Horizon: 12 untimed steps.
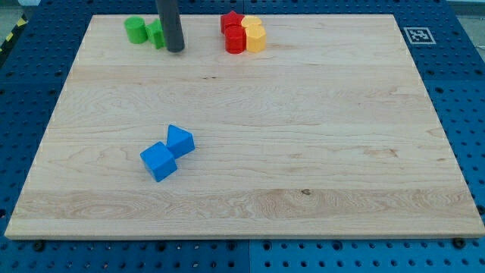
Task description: Point at blue triangle
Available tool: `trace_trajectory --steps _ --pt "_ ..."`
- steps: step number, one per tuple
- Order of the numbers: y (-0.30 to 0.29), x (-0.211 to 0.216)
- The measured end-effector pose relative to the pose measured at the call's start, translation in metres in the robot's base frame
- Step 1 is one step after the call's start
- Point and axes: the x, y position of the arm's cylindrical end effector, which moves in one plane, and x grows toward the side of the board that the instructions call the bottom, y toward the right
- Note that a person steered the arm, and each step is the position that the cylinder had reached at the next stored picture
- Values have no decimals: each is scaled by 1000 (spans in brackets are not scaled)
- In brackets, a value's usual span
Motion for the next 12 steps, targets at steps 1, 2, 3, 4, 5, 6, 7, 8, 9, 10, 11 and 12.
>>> trace_trajectory --steps 1,2,3,4,5,6,7,8,9,10,11,12 --pt "-8 -9" --pt "1 0" --pt "15 38" --pt "15 40" --pt "15 44" --pt "15 51" --pt "15 52" --pt "15 54" --pt "15 54" --pt "15 63" --pt "15 100" --pt "14 113"
